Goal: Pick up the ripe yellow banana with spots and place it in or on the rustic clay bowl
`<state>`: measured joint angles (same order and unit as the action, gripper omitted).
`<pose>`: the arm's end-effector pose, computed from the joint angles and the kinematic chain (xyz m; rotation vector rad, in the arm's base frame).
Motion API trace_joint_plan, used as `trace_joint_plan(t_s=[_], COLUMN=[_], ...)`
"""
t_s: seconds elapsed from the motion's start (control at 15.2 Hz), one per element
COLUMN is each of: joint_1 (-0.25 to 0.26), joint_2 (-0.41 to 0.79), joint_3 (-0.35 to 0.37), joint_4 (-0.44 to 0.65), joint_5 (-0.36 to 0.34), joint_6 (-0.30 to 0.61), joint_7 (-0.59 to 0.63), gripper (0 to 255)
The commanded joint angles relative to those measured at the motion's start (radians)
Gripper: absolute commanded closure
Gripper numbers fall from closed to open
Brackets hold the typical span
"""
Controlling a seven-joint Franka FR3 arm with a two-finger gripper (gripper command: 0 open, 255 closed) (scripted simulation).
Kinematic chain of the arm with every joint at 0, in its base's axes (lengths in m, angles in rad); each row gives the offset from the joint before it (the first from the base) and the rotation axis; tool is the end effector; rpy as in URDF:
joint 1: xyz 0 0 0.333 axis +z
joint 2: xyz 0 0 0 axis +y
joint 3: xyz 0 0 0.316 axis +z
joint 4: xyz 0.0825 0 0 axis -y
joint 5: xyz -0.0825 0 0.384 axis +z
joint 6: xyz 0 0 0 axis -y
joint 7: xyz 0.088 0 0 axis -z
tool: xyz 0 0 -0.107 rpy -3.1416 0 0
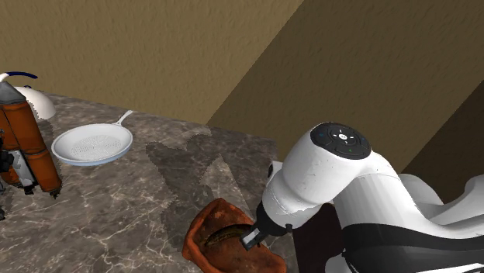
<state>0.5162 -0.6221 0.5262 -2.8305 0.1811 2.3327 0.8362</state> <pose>0.1897 0.2868 0.3556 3.0871 0.0142 0.2677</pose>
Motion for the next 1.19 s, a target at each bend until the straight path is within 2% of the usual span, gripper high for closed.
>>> trace_joint_plan(t_s=[0.0,0.33,0.59,1.12], joint_1=[0.000,0.000,0.025,0.025], joint_2=[0.000,0.000,-0.100,-0.099], joint_3=[0.000,0.000,-0.039,-0.039], joint_4=[0.000,0.000,0.072,0.072], joint_5=[0.000,0.000,0.001,0.000], joint_6=[0.000,0.000,-0.171,-0.171], joint_7=[0.000,0.000,-0.011,-0.011], gripper=[0,0,0,0])
